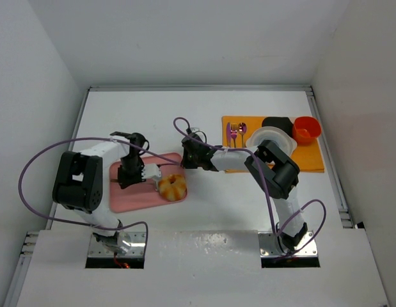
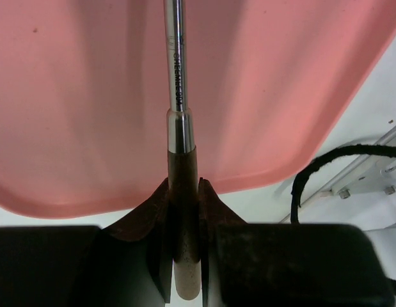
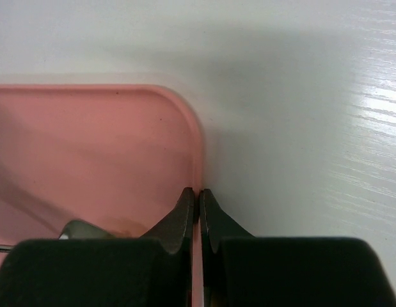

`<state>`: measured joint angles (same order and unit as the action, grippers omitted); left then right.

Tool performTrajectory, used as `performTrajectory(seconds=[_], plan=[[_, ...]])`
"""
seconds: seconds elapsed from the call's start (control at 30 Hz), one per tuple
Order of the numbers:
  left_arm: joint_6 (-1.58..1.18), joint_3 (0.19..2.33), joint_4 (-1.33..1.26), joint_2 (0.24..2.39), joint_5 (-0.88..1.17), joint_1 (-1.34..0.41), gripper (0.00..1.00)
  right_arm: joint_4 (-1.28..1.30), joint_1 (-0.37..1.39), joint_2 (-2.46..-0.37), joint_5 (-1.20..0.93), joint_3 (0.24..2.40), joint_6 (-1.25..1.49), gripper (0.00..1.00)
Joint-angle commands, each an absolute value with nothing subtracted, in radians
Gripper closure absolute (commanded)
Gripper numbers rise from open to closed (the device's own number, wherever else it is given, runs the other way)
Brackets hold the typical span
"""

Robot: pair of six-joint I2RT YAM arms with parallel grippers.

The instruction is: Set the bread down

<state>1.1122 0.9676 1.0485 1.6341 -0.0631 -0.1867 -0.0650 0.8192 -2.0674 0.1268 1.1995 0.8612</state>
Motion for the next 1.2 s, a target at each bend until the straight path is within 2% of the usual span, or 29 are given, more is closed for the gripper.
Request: performTrajectory(seconds=[0.0, 0.13, 0.43, 0.73, 0.97, 1.17], plan=[[1.081, 0.948, 1.037, 1.585, 0.02, -0.178, 1.0, -0.006, 0.825, -2.082, 0.164, 1.2, 0.89, 1.0], [1.104, 0.899, 1.012, 1.504, 0.031, -0.178, 1.0, -0.015, 0.827, -2.059, 0.213, 1.164, 0.943, 1.0], [1.114, 0.888, 1.048, 1.482, 0.094, -0.16, 1.0, -0.012, 0.825, -2.014, 0.3, 1.115, 1.064, 1.0], [1.124, 0.867, 1.08, 1.491, 0.124, -0.15, 1.0, -0.005, 0.805, -1.994, 0.273, 1.069, 1.17, 1.0], [1.083, 0.847, 0.914, 1.509, -0.13, -0.15, 1.0, 0.054, 0.818, -2.005, 0.281, 1.118, 1.109, 1.0], [1.156, 0.903, 0.882, 1.509, -0.227, -0.15, 1.0, 0.072, 0.825, -2.019, 0.284, 1.164, 1.046, 1.0]])
